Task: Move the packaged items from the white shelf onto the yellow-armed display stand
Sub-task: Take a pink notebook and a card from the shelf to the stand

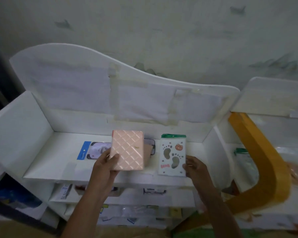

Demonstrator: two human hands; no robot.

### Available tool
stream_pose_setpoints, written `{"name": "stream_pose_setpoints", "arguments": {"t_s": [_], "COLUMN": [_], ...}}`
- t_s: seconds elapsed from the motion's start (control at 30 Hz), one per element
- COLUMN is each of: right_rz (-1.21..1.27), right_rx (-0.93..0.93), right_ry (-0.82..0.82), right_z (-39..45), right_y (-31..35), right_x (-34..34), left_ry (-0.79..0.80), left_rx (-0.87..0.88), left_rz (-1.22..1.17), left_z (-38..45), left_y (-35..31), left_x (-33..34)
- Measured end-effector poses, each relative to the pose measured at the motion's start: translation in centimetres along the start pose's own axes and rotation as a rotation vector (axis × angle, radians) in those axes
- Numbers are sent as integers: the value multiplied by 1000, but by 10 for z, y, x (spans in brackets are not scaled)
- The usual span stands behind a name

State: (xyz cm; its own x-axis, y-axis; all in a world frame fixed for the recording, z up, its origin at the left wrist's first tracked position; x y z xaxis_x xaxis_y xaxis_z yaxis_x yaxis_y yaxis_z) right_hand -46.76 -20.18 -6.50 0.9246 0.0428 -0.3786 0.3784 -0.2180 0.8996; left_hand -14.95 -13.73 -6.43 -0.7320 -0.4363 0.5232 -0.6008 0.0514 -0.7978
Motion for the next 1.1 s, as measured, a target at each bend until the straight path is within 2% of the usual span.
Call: {"name": "stream_pose_setpoints", "arguments": {"t_s": [0.27, 0.5, 0.83, 1.1], "right_rz": [75, 157, 296, 410], "right_rx": [-195, -290, -243, -173], "right_ry": [-190, -258, -342, -470], "right_z": [-35, -98, -170, -191], "right_y": [17, 1, -80, -132], "right_x": [-89, -193, -318, -384], "left_ry": [109, 156, 292, 369], "left_rx": [73, 63, -13, -59], "left_rz": [-27, -65, 17, 120], "left_z": [-33, -97, -178, -196], "left_y": [8, 44, 126, 174], "left_x": [74, 149, 247, 317]}}
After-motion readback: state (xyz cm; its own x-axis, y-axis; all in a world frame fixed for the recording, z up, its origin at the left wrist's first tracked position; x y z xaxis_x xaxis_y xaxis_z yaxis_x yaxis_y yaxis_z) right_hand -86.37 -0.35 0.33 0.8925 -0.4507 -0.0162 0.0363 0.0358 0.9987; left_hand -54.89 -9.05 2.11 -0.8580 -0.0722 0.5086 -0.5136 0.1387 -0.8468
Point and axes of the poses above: each hand's wrist, its own z-axis towards the middle knuckle, its own x-axis out of the palm, y = z × x, the point moved 5 cm from there along z, towards the middle knuckle, and after that the axes turned 5 degrees about -z, right-handed, at the moved point
